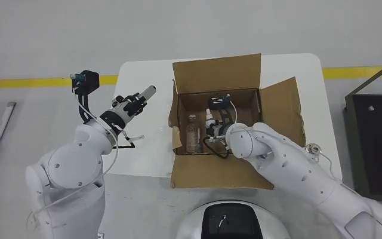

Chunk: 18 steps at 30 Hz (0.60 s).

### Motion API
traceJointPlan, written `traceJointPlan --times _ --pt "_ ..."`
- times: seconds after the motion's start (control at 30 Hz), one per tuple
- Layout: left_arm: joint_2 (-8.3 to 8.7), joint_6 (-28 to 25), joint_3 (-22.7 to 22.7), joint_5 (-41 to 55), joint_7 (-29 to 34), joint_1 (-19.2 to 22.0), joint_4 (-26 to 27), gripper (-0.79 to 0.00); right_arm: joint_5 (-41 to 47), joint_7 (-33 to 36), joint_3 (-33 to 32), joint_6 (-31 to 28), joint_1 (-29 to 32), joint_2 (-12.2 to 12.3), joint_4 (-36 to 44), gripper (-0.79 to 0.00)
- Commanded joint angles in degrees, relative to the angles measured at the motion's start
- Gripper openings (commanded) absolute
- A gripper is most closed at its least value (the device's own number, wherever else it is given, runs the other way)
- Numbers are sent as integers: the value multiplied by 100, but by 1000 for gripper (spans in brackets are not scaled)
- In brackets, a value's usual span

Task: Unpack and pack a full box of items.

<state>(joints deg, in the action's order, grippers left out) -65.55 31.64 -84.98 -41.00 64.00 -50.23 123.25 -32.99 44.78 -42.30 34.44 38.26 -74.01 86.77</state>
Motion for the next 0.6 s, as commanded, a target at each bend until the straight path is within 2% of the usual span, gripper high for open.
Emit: traceJointPlan --times 0.0,0.1,0.17,0.37,0.47,0.57 --pt "0 0 0 0 0 0 0 0 53 -6 -11 -28 -34 -29 -72 -610" --pt "0 0 0 0 0 0 0 0 101 -16 -48 -67 -43 -60 -124 -533" --pt "0 0 0 0 0 0 0 0 130 -17 -105 -92 -10 -64 -107 -511" --pt "0 0 0 0 0 0 0 0 207 39 -460 -242 263 4 221 -483" --pt "0 0 0 0 0 0 0 0 306 51 -832 -289 550 88 575 -459" --pt "0 0 0 0 0 0 0 0 350 63 -1344 -379 928 207 1085 -468"
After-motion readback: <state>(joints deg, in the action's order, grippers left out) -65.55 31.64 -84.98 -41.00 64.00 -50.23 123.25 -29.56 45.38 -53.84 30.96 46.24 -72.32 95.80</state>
